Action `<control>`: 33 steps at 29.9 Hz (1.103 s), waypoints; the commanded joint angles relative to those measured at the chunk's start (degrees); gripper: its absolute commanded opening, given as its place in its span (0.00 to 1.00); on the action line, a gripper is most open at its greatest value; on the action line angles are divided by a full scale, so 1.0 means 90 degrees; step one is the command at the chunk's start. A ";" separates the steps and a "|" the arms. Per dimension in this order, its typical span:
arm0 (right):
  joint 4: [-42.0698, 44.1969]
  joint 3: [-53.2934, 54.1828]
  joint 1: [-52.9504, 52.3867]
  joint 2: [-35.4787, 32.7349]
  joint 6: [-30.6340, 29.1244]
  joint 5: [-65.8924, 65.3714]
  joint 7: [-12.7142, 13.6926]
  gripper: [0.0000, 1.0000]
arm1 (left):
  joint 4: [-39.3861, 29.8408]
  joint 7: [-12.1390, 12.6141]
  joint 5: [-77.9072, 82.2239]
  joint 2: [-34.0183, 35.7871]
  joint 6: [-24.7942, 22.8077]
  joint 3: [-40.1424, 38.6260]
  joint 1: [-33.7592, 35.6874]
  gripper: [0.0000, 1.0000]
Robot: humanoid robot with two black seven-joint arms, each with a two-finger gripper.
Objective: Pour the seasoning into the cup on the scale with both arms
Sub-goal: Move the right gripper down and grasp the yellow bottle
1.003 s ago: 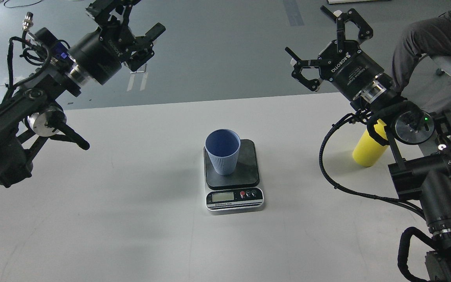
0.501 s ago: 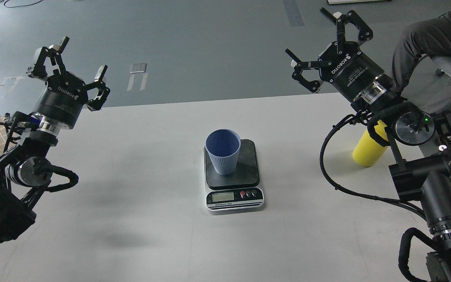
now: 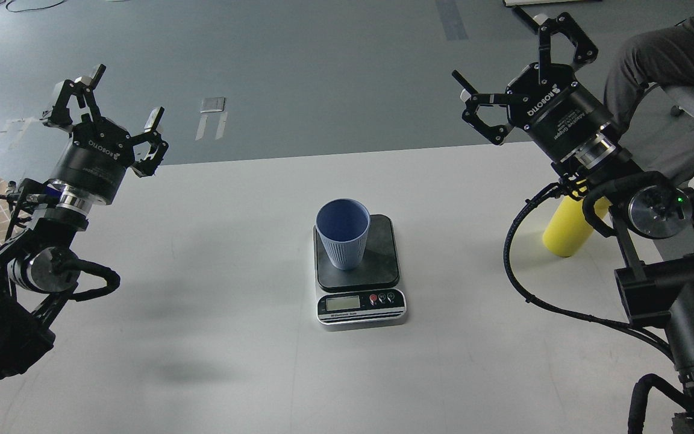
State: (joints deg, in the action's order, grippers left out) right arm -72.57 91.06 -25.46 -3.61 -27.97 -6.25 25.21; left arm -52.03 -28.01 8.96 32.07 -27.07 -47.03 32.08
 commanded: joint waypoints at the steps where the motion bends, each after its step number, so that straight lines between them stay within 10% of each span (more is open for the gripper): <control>1: -0.0460 0.0291 0.0474 -0.0194 -0.0004 0.0410 0.0002 1.00 | -0.0001 0.0001 0.0000 0.0002 0.0000 0.0000 0.0000 0.98; 17: -0.1663 0.1532 0.3404 -0.0468 -0.0004 0.1310 0.0002 1.00 | -0.0001 0.0001 0.0001 0.0002 0.0000 0.0010 -0.0049 0.98; 33: -0.0160 0.1494 0.4079 -0.0009 -0.0004 0.1759 0.0021 1.00 | -0.0001 0.0001 0.0010 0.0002 -0.0010 0.0030 -0.0156 0.98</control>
State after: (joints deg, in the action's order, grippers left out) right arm -77.74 104.63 11.70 -4.83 -28.00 9.45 25.28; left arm -52.03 -28.01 9.03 32.09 -27.12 -46.86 30.71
